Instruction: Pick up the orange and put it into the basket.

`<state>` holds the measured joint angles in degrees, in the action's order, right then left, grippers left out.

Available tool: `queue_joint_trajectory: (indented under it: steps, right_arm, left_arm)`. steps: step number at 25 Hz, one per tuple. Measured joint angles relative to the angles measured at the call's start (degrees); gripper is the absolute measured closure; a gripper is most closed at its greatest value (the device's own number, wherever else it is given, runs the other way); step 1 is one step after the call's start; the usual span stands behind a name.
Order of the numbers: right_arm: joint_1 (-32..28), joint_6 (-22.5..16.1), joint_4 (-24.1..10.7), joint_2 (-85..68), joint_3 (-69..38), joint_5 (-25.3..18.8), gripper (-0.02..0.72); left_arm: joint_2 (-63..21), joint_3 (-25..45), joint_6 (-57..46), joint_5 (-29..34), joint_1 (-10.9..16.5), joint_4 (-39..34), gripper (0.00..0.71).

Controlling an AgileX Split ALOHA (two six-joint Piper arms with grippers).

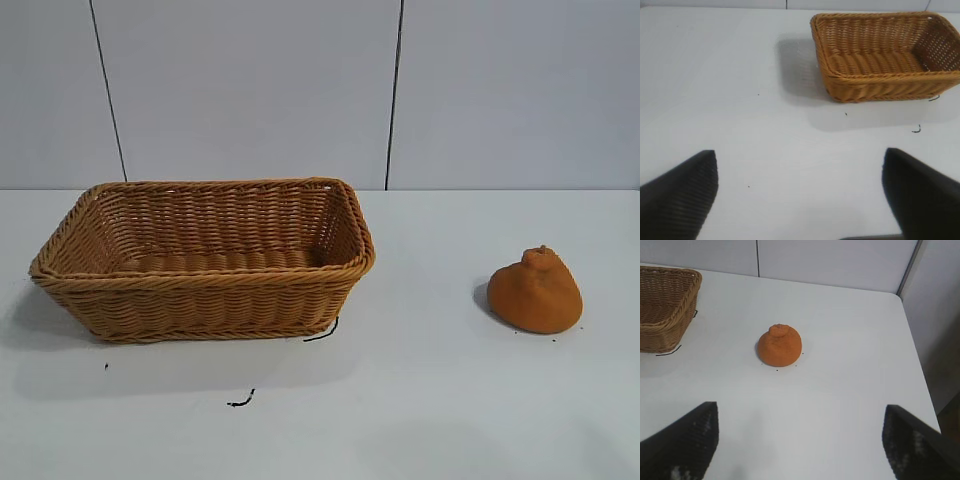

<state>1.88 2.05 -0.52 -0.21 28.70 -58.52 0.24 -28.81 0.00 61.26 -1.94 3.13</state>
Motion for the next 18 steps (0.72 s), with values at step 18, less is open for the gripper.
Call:
queue_joint_trajectory:
  steps: [18]
  right_arm:
    - [0.0,-3.7,-1.0,37.7,12.0,-2.0,0.069]
  left_arm:
    - [0.0,0.0,0.0,0.0,0.0,0.0,0.071]
